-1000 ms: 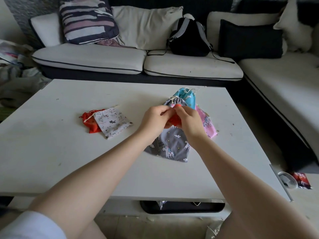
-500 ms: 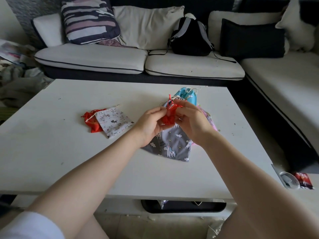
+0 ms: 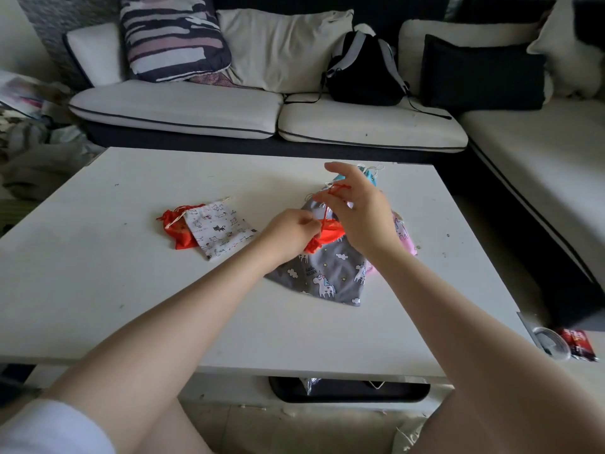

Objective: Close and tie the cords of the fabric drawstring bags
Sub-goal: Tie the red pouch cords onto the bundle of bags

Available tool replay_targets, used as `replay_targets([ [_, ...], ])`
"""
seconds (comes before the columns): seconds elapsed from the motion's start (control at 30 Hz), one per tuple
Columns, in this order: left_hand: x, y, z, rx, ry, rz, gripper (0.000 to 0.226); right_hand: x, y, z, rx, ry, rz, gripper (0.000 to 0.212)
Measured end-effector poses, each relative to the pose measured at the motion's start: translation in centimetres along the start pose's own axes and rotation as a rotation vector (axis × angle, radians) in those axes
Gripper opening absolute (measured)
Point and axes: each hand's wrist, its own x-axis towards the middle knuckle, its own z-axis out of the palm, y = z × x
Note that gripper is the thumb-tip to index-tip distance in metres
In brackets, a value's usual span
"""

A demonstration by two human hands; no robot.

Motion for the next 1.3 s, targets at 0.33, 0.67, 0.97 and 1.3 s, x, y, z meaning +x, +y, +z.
replay_targets([
  [0.33,-1.1,0.2,0.3,-0.135,-0.093,0.063,0.027,1.9,0.6,0.2,-0.023,-0.196,0.263,0.054],
  [0.67,-0.8,-0.4,0.0,-0.355,-0.092,-0.046,0.026,0.0,1.2,-1.4,-0.15,-0.399,0.001,0.028],
  [0.97,-1.4,-0.4,-0.2,-0.224,-0.117,-0.05,0.023,-0.4,0.8,-1.1,-0.295,-0.421,-0.074,0.025],
  [1.3,-1.3,-0.2,0.0,0.269,0.142,0.189,0.012,-0.8,1.6,0.4,-0.603,-0.315,-0.133,0.023],
])
